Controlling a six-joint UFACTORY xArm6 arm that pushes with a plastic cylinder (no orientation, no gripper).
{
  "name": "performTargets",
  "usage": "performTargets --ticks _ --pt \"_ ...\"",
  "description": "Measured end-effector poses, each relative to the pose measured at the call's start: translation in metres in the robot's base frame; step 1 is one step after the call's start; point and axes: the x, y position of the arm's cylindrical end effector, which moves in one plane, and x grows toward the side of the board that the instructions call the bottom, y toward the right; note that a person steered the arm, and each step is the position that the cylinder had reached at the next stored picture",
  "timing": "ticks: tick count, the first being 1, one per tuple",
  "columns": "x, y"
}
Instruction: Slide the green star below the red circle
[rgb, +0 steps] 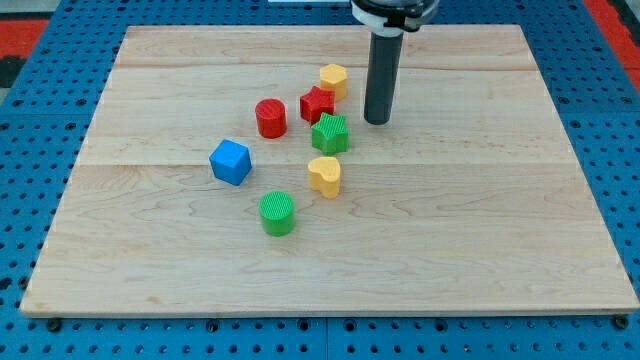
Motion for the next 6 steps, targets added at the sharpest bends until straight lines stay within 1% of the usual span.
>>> performTargets --ticks 1,2,5,6 --pt "0.038 -0.031" --pt "0.058 -0.062" --pt "0.059 -0.069" --pt "0.059 -0.118"
